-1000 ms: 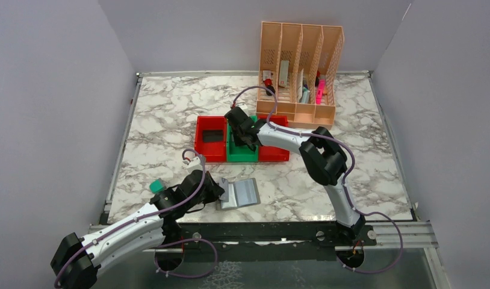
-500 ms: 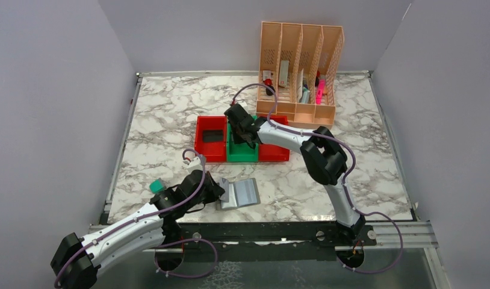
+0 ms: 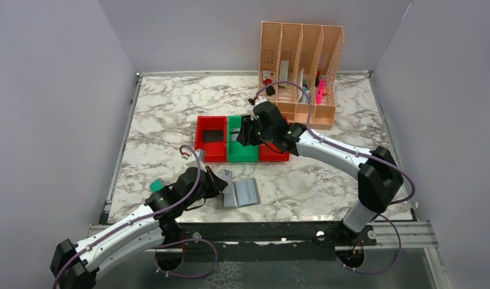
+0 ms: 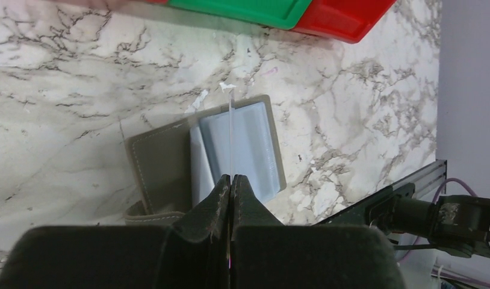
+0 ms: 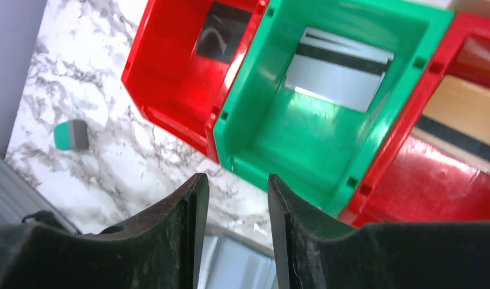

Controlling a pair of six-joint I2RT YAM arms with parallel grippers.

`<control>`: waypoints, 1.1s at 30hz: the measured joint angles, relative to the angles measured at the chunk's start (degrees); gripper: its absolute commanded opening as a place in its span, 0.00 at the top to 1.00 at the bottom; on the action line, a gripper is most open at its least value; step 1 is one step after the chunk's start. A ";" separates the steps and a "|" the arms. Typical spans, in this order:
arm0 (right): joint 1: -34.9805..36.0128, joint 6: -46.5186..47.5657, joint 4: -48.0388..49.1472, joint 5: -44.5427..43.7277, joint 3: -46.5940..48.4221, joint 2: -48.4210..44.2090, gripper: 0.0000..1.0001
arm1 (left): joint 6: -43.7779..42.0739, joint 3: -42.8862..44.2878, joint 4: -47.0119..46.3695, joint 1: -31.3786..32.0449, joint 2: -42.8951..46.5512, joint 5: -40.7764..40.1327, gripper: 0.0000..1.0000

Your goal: Take the credit cards out of the card holder

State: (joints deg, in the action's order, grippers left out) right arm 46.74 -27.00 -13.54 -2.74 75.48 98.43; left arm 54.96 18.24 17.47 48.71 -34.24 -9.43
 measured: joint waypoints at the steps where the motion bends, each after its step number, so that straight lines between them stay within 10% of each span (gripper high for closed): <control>1: -0.20 -0.52 0.79 0.72 -1.79 -1.68 0.48 | -0.09 0.15 -0.44 0.00 0.17 0.00 1.00; 8: -2.27 -5.07 8.72 7.80 -20.83 -9.77 0.30 | -1.03 0.70 -2.21 0.00 2.54 0.09 1.00; 20: -6.99 -13.97 31.01 26.01 -41.86 -21.90 0.34 | -2.12 1.07 -8.48 0.00 4.33 3.72 1.00; 33: -11.67 -31.21 66.45 49.96 -50.31 -12.72 0.38 | -0.07 -2.23 -20.04 -0.28 2.12 10.88 1.00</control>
State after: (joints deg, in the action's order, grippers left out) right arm 35.07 -58.22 52.90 47.22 25.17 85.71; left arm 54.89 16.01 -2.57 48.42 -32.12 1.45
